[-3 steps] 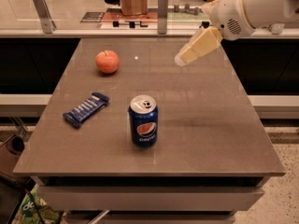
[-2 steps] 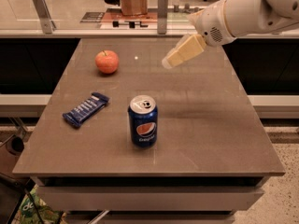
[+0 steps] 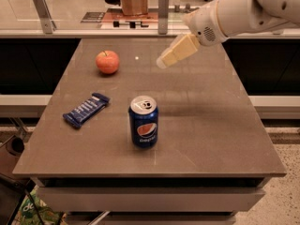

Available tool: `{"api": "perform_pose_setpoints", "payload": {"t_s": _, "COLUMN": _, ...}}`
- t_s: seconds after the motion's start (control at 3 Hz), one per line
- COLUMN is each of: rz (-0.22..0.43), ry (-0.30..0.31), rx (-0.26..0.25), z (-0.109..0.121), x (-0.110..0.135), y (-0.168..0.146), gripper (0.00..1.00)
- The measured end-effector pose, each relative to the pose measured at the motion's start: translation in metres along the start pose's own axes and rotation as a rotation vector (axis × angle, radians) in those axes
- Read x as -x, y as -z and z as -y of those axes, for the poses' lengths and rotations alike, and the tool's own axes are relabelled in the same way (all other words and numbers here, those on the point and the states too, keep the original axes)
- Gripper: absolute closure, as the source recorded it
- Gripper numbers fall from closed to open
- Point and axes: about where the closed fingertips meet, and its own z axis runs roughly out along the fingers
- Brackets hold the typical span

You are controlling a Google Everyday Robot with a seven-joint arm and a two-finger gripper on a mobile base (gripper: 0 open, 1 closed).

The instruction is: Pick apple

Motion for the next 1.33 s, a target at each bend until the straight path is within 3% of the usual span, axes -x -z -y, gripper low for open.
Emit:
{"api": "perform_pose_setpoints", "payload": {"t_s": 0.67, "rz": 0.027, "ry": -0.002, "rx": 0.061, "z": -0.011, "x": 0.017, "y": -0.081, "gripper": 0.00}}
{"api": "perform_pose_setpoints", "payload": {"t_s": 1.33, "rz": 0.096, "ry": -0.040, "rx": 0.050, "z": -0.022, "x": 0.034, "y": -0.157, "gripper": 0.00}}
